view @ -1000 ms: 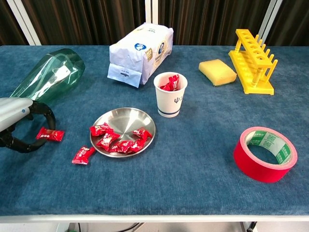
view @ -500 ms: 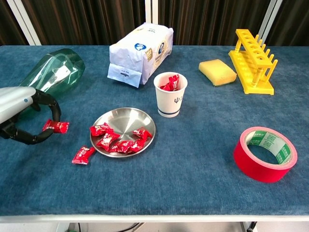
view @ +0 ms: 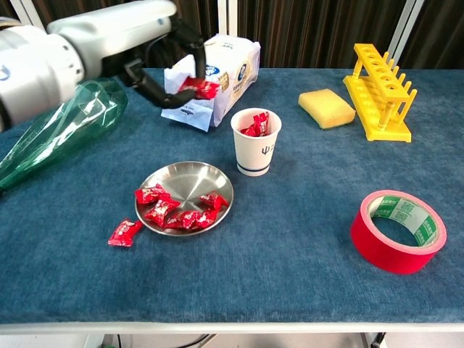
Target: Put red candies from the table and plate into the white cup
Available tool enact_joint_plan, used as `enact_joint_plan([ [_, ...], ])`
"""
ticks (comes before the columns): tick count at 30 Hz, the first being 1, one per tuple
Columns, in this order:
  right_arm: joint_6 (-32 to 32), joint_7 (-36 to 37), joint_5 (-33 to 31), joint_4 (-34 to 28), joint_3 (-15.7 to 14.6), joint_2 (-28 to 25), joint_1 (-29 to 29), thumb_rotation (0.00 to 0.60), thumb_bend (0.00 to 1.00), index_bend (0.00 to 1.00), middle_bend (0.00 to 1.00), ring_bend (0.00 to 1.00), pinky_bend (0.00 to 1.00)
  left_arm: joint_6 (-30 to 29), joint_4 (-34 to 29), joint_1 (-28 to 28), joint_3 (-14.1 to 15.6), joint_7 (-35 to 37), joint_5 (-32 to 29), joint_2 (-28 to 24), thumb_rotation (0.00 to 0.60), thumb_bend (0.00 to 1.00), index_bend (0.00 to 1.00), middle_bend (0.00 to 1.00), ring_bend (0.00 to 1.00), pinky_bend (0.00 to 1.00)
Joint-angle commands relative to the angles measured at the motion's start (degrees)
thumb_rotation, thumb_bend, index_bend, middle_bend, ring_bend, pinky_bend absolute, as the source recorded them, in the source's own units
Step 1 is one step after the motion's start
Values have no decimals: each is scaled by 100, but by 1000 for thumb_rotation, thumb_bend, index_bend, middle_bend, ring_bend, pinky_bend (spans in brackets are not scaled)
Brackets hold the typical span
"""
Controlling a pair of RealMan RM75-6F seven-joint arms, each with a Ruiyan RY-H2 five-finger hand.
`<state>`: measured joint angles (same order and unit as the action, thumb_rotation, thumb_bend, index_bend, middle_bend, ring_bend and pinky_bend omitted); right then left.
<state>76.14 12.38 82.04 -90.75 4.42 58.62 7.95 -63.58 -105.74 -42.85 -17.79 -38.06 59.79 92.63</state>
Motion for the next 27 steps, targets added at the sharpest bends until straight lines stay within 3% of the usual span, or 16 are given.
enact_joint_plan([
  [1, 32, 5, 13, 24, 13, 17, 2, 600, 223, 0, 0, 0, 0, 181, 535, -510, -311, -289, -607, 565, 600, 369, 554, 336, 197, 306],
  [5, 107, 37, 51, 57, 15, 25, -21, 600, 223, 0, 0, 0, 0, 210, 1063, -867, -359, -411, -926, 1008, 600, 368, 553, 338, 197, 303],
  [11, 291, 104, 78, 104, 53, 38, -82, 600, 223, 0, 0, 0, 0, 181, 1483, -1064, -355, -319, -1086, 1232, 600, 369, 533, 338, 197, 301],
  [13, 305, 131, 92, 125, 57, 50, -82, 600, 223, 0, 0, 0, 0, 228, 1483, -1076, -294, -288, -1101, 1171, 600, 367, 453, 334, 197, 291],
  [16, 315, 148, 110, 155, 61, 74, -75, 600, 223, 0, 0, 0, 0, 215, 1364, -1035, -212, -181, -1050, 1051, 600, 339, 249, 321, 196, 278],
  [19, 298, 140, 109, 166, 58, 87, -67, 600, 223, 0, 0, 0, 0, 111, 1214, -985, -132, -163, -990, 940, 600, 303, 151, 308, 193, 276],
  [21, 301, 132, 103, 153, 62, 87, -67, 600, 223, 0, 0, 0, 0, 2, 1056, -922, -43, -196, -977, 838, 600, 298, 151, 298, 186, 276],
  [24, 336, 152, 110, 140, 60, 77, -88, 600, 222, 0, 0, 0, 0, -284, 693, -712, 177, -250, -926, 626, 600, 299, 254, 291, 183, 278],
  [27, 355, 200, 102, 135, 63, 53, -106, 600, 221, 0, 0, 0, 0, -729, 294, -264, 631, -120, -651, 313, 600, 300, 348, 298, 183, 278],
])
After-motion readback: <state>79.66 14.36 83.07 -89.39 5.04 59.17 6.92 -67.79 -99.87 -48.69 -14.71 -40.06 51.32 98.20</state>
